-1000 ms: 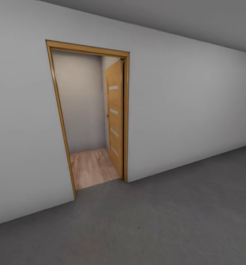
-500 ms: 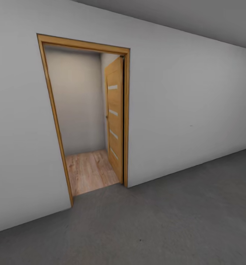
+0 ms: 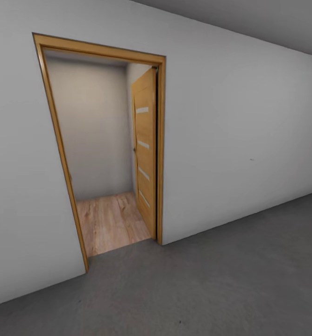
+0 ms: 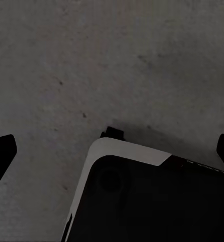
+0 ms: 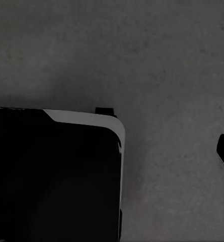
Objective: Move the two storage containers from the living room to the garage. In the garage, place one container on the floor and stack the other container on top of it (either order is fine).
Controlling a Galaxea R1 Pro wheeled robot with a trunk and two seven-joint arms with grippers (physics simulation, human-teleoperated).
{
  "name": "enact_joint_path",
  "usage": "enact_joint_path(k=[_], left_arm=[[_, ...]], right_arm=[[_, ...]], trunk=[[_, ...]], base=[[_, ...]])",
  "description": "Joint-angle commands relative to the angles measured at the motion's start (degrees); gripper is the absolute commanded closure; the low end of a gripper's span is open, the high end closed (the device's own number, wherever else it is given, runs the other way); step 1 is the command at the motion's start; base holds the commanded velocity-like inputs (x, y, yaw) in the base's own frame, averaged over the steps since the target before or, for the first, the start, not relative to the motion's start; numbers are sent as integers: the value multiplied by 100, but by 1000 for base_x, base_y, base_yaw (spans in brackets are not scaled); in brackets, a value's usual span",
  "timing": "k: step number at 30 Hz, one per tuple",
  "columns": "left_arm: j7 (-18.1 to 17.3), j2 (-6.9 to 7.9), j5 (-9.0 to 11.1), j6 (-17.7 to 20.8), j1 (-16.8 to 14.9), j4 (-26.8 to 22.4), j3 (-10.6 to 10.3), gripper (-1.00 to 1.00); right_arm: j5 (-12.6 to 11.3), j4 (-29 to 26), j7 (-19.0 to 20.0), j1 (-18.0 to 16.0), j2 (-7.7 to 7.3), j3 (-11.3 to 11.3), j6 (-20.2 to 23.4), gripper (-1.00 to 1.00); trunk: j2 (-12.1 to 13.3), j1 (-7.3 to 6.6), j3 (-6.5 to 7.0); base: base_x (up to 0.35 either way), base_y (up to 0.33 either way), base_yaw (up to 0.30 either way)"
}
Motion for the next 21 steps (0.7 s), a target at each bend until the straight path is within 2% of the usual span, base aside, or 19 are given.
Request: enact_joint_path(k=[1, 21], left_arm=[[8, -2, 16, -17, -3, 4, 4, -100], [8, -3, 16, -17, -3, 4, 4, -100]], right_arm=[[58, 18, -29, -7, 0, -16, -26, -100], [58, 18, -30, -7, 0, -16, -24, -100]], trunk=[[-5, 5, -5], [-5, 5, -5]], base=[[320, 0, 0], [320, 0, 0]])
